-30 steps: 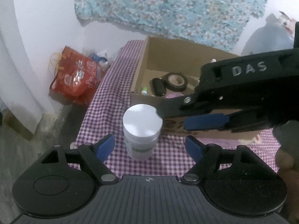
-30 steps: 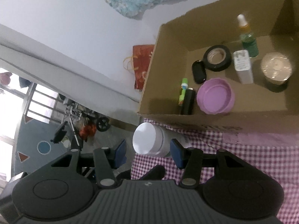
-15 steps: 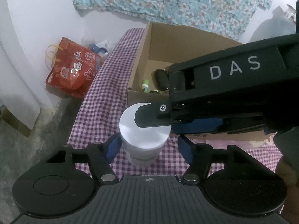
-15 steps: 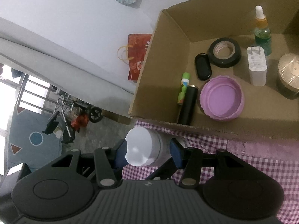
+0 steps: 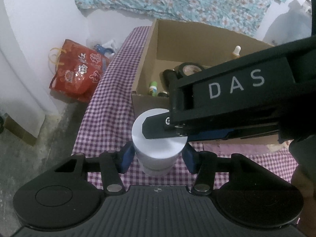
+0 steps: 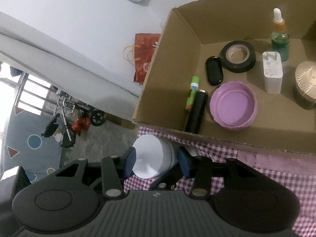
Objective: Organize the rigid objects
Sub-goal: 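Lift the white pill bottle with the right gripper and carry it over the box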
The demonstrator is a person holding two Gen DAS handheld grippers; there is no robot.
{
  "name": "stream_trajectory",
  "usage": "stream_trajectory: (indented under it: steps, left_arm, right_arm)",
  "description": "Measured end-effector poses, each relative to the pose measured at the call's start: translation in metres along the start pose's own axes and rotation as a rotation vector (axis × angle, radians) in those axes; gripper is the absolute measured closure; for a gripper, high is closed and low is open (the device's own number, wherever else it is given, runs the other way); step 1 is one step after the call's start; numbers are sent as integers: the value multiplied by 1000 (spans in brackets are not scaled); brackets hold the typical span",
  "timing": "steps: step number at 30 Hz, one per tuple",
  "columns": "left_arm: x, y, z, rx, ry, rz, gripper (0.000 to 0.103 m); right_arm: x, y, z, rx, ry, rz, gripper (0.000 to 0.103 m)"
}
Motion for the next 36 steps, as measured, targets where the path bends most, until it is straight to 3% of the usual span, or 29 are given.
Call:
stream_trajectory:
  steps: [16, 27, 31, 36]
  left_arm:
    - [-32, 4, 15, 17, 7, 49, 51]
    - [-92, 39, 36, 66, 23, 193, 51]
    - [-108, 68, 59, 99, -14, 253, 51]
    - [-103, 105, 101, 100, -148, 274, 51]
  right_arm:
    - [-30, -7, -14, 2, 22, 48, 53]
    - [-91, 4, -49, -41, 117, 162, 53]
    - [-130, 24, -57, -79, 117, 245, 53]
    - [-173, 53, -46, -99, 63, 332, 53]
Point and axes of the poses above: each gripper's, at about its wrist camera, not at the fingertips, and x roughly the way its jaws point, z to its right, y to its top, the point moved 10 cm from there along x, roughly the way its jaws point, and after that the axes turned 2 degrees about -y, right-handed, at the moved point
